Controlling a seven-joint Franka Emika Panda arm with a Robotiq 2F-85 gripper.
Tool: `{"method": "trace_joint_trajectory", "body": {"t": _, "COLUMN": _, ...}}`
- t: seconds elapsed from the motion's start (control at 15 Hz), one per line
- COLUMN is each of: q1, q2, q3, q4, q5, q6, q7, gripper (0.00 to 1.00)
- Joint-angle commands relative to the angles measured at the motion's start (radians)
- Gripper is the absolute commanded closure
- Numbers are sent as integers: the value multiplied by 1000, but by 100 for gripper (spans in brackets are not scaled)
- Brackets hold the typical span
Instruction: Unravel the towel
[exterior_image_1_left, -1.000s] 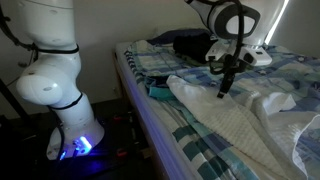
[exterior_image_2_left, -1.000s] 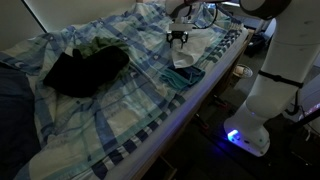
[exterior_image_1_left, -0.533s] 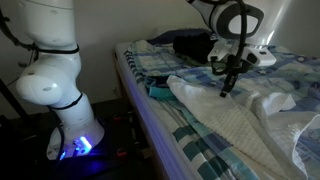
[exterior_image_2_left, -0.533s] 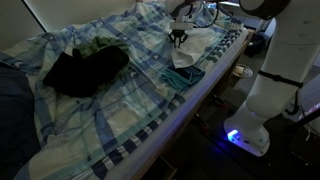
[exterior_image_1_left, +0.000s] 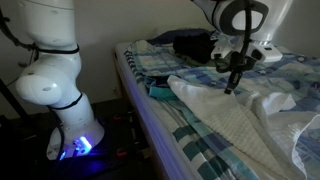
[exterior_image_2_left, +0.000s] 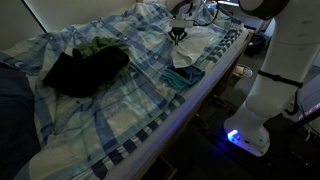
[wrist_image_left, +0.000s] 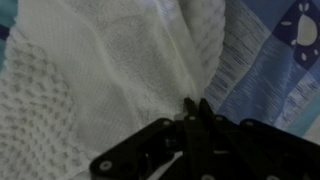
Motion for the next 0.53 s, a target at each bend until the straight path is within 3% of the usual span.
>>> {"method": "trace_joint_trajectory", "body": {"t": 0.0, "q1": 6, "q2": -40, "q3": -5, "q4": 28, "q5": -21, "q6": -30, "q7": 26, "gripper": 98}}
{"method": "trace_joint_trajectory", "body": {"t": 0.47, "q1": -4, "q2": -157, "q3": -26, "q4": 42, "q5": -169, "q6": -76, "q7": 65, "gripper": 98}}
